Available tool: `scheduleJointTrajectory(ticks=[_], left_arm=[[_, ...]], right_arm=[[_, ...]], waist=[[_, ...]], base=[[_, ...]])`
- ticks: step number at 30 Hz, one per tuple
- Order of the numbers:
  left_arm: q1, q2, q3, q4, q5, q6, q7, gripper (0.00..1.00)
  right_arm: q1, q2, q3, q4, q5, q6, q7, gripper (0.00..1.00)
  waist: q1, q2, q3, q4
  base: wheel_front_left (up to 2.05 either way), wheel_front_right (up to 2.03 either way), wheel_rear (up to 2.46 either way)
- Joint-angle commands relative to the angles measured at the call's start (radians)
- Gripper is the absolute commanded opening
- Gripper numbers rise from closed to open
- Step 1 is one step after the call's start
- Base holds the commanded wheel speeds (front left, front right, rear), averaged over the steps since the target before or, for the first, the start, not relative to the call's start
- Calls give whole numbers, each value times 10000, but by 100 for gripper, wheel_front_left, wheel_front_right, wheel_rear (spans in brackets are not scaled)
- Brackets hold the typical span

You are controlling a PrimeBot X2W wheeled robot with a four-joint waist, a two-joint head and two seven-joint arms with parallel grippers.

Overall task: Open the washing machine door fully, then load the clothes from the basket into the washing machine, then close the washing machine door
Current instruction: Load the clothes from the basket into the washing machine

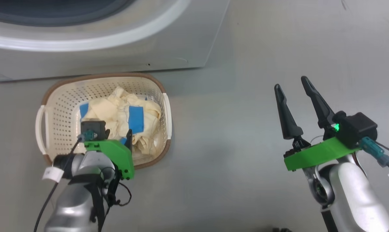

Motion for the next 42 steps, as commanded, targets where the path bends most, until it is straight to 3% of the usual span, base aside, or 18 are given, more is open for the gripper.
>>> scheduleJointTrajectory(ticks=[1,5,10,20,31,32,33,34,42], left_arm=[[-447,186,164,190,-172,-55,-45,100],[-1263,325,-358,781,-809,-61,265,100],[-2105,909,-771,1133,-1825,-63,773,100],[-3247,1795,-899,1809,-2942,-64,1045,100],[-3800,1896,-1363,2243,-3683,-64,1244,98],[-3811,1880,-1385,2306,-3739,-64,1214,53],[-3815,1846,-1409,2357,-3798,-64,1190,30],[-3813,1812,-1442,2389,-3852,-65,1154,2],[-3549,1697,-1751,2443,-4328,-65,639,0]], right_arm=[[-238,-72,302,-324,128,42,-123,100],[-639,-72,558,-421,342,42,-159,100],[-1140,-72,822,-759,678,42,-168,100],[-1519,-72,1107,-1090,1105,42,-170,100],[-1688,-72,1244,-1068,1250,42,-171,100],[-1690,-72,1243,-1049,1249,42,-171,100],[-1690,-72,1237,-1034,1251,42,-171,100],[-1690,-72,1228,-1020,1252,42,-171,100],[-1648,-72,1041,-929,1175,42,-171,100]], waist=[[-3,0,838,-497],[-3,0,1739,-827],[-3,0,2767,-1262],[-3,0,4034,-1738],[-3,0,4384,-1920],[-3,0,4360,-1919],[-3,0,4332,-1917],[-3,0,4300,-1912],[-3,0,3867,-1735]], base=[[0,0,0],[0,0,0],[0,0,0],[0,0,0],[0,0,0],[0,0,0],[0,0,0],[0,0,0],[0,0,0]])
